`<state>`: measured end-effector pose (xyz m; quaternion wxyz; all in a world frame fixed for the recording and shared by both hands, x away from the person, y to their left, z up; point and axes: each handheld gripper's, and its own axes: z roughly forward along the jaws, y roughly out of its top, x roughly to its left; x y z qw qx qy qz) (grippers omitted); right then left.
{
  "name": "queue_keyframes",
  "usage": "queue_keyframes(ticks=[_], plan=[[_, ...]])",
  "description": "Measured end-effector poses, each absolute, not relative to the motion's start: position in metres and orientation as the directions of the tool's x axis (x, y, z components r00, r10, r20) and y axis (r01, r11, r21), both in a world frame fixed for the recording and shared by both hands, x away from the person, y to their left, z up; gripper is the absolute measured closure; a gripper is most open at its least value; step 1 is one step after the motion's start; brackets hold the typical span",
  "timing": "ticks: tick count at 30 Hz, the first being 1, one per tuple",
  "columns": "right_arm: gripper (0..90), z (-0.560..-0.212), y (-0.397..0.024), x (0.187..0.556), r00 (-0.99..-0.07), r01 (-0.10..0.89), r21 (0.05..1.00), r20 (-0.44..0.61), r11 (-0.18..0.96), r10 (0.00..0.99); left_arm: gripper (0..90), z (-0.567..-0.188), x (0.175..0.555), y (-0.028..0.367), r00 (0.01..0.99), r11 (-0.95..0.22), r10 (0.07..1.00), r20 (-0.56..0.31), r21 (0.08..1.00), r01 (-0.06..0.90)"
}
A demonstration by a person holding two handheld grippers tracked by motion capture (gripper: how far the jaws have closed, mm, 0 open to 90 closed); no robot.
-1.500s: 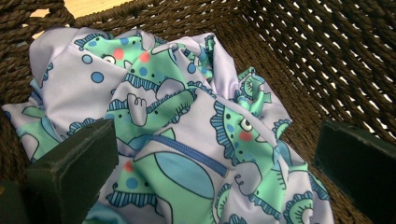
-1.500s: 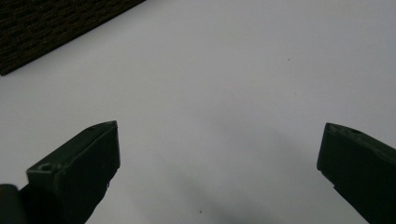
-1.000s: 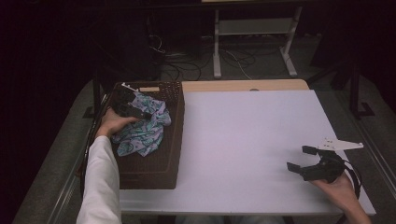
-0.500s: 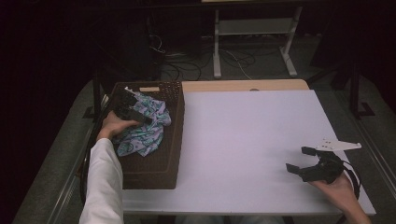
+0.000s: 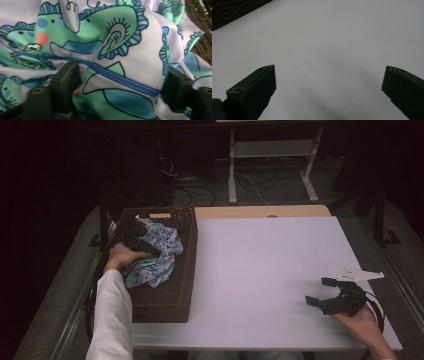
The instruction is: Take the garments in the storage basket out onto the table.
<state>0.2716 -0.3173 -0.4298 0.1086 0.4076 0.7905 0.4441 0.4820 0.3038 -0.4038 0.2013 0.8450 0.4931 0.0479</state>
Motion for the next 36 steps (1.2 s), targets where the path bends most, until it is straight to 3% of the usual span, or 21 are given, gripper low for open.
queue_keyframes(ticks=[8, 14, 17, 24, 36], plan=[[0.0, -0.430, -0.318, 0.272, -0.643, 0.551, 0.789, 0.194, 0.272, 0.741, 56.1, -0.403, 0.482, 0.302, 0.524, -0.464, 0.849, -0.066, 0.382, 0.799], [0.0, -0.431, -0.317, 0.274, -0.647, 0.555, 0.784, 0.198, 0.278, 0.736, 65.5, -0.402, 0.482, 0.303, 0.531, -0.476, 0.846, -0.049, 0.380, 0.793], [0.0, -0.431, -0.316, 0.274, -0.648, 0.553, 0.785, 0.195, 0.279, 0.736, 68.2, -0.400, 0.481, 0.298, 0.542, -0.502, 0.840, 0.002, 0.379, 0.777], [0.0, -0.430, -0.316, 0.274, -0.649, 0.555, 0.783, 0.198, 0.280, 0.734, 76.8, -0.394, 0.478, 0.297, 0.541, -0.504, 0.841, 0.013, 0.380, 0.775], [0.0, -0.431, -0.315, 0.275, -0.652, 0.556, 0.781, 0.198, 0.284, 0.732, 78.4, -0.369, 0.470, 0.293, 0.523, -0.495, 0.851, 0.050, 0.410, 0.766]])
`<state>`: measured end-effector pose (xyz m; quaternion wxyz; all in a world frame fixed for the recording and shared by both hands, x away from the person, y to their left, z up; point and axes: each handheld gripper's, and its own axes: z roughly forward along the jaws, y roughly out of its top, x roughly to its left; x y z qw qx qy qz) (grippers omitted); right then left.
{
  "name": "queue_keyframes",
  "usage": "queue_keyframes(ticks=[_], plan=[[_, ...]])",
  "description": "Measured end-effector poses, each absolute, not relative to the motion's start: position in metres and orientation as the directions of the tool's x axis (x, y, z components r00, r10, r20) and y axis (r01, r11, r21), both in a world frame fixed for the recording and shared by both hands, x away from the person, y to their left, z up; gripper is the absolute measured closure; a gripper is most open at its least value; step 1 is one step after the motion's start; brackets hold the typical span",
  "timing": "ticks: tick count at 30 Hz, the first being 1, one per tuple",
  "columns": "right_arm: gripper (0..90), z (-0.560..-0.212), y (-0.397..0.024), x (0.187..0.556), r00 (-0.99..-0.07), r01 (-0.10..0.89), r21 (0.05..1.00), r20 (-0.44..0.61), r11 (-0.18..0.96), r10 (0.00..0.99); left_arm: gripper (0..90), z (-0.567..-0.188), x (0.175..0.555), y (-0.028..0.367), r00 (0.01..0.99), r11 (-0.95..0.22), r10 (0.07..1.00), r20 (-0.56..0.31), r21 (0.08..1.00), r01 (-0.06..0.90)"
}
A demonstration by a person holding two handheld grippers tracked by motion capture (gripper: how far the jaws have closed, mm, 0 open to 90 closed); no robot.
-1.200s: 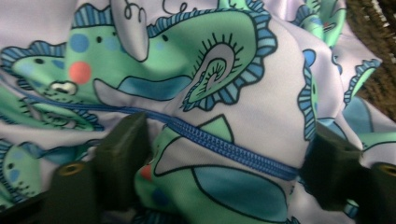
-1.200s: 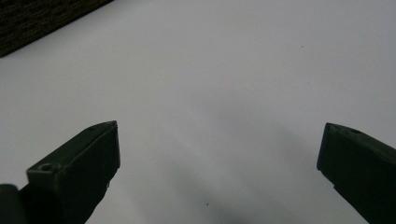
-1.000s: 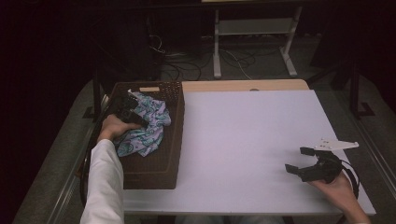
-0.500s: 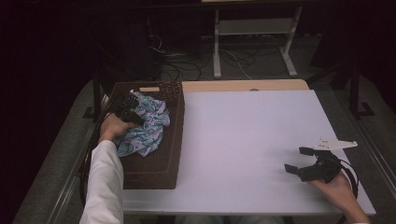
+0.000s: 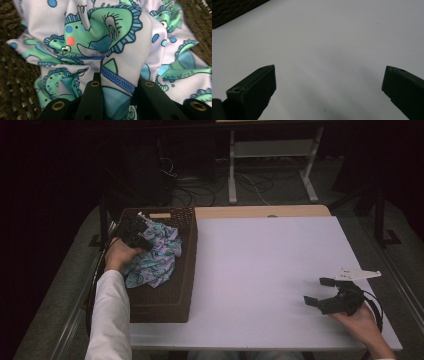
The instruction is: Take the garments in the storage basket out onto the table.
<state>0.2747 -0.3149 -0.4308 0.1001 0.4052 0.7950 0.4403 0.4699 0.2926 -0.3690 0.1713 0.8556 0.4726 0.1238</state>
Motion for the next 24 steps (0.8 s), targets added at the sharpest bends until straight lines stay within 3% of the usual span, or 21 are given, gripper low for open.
queue_keyframes(ticks=[11, 24], plan=[[0.0, -0.429, -0.314, 0.273, -0.659, 0.548, 0.787, 0.199, 0.282, 0.725, 78.8, -0.322, 0.450, 0.300, 0.507, -0.434, 0.862, 0.006, 0.525, 0.732], [0.0, -0.429, -0.314, 0.273, -0.664, 0.542, 0.790, 0.194, 0.286, 0.722, 78.8, -0.292, 0.434, 0.309, 0.545, -0.432, 0.838, -0.022, 0.582, 0.689]])
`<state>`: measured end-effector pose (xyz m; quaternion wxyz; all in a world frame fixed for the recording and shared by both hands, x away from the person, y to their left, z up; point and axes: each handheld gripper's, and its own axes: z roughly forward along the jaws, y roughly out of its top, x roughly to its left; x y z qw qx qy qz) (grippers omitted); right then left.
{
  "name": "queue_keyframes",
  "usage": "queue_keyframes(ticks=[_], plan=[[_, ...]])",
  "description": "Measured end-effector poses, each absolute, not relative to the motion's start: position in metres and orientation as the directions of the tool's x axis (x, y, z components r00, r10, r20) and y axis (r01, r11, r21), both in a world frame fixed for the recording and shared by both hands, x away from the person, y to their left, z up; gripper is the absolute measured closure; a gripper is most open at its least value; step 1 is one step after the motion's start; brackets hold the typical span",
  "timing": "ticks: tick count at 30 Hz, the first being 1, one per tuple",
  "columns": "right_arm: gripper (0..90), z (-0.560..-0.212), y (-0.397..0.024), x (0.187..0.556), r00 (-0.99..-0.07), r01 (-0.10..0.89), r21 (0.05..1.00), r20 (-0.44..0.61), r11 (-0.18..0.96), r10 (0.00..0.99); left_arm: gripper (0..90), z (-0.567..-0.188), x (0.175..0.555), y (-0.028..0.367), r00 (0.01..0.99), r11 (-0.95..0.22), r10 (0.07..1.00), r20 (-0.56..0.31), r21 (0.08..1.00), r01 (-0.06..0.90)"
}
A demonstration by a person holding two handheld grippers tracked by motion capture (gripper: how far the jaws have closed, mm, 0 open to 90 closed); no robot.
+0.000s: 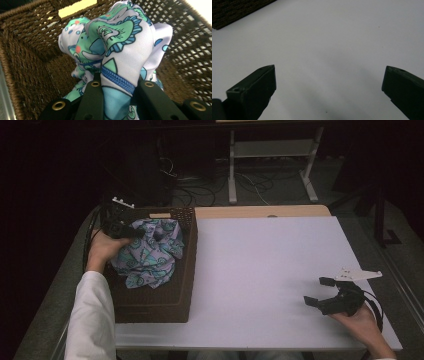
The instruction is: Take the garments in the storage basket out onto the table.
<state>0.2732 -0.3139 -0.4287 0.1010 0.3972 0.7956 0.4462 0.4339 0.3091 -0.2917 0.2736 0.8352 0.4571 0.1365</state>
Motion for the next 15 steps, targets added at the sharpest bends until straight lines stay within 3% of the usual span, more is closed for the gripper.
queue_keyframes(ticks=[15], plan=[[0.0, -0.429, -0.313, 0.273, -0.668, 0.544, 0.786, 0.196, 0.292, 0.718, 78.9, -0.250, 0.425, 0.305, 0.583, -0.452, 0.812, -0.026, 0.605, 0.655]])
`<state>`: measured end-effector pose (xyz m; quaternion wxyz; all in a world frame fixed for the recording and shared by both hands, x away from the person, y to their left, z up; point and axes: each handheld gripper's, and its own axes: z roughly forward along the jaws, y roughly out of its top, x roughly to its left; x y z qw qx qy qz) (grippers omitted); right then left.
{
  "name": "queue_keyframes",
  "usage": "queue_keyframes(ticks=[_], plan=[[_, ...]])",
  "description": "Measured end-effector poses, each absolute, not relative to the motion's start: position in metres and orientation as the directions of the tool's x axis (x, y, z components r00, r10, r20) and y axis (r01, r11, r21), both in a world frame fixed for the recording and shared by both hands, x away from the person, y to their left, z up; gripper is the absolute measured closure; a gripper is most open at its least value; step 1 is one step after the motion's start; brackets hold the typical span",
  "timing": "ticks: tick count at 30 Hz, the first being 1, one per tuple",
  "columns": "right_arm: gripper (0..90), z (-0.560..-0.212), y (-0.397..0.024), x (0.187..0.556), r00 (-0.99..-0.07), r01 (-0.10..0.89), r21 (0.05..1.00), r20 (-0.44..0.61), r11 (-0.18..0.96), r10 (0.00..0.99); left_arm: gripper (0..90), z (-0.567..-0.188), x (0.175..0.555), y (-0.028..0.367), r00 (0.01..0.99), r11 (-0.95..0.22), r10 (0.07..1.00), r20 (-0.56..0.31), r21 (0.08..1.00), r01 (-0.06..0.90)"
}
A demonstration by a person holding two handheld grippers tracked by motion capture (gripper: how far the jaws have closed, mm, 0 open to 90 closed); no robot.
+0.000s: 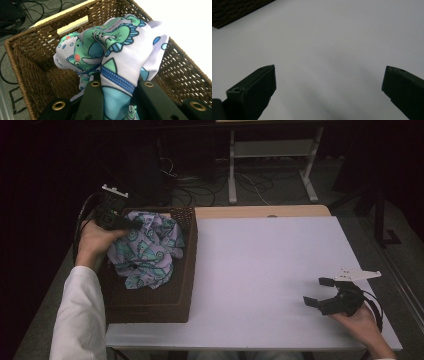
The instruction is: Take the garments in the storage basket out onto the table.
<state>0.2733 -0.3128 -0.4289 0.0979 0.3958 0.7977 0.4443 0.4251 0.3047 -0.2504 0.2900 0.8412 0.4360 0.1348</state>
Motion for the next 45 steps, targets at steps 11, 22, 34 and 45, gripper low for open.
queue_keyframes(ticks=[11, 22, 34, 45], plan=[[0.0, -0.428, -0.312, 0.272, -0.665, 0.546, 0.787, 0.197, 0.289, 0.720, 78.9, -0.228, 0.420, 0.305, 0.617, -0.469, 0.786, -0.040, 0.612, 0.637], [0.0, -0.428, -0.312, 0.272, -0.664, 0.544, 0.789, 0.197, 0.286, 0.721, 78.9, -0.206, 0.412, 0.311, 0.626, -0.479, 0.780, -0.028, 0.617, 0.624], [0.0, -0.428, -0.312, 0.273, -0.665, 0.545, 0.787, 0.198, 0.288, 0.720, 78.9, -0.180, 0.405, 0.312, 0.650, -0.508, 0.759, -0.016, 0.611, 0.608], [0.0, -0.428, -0.312, 0.273, -0.666, 0.548, 0.785, 0.201, 0.288, 0.718, 79.0, -0.164, 0.402, 0.310, 0.667, -0.533, 0.745, -0.007, 0.594, 0.603]])
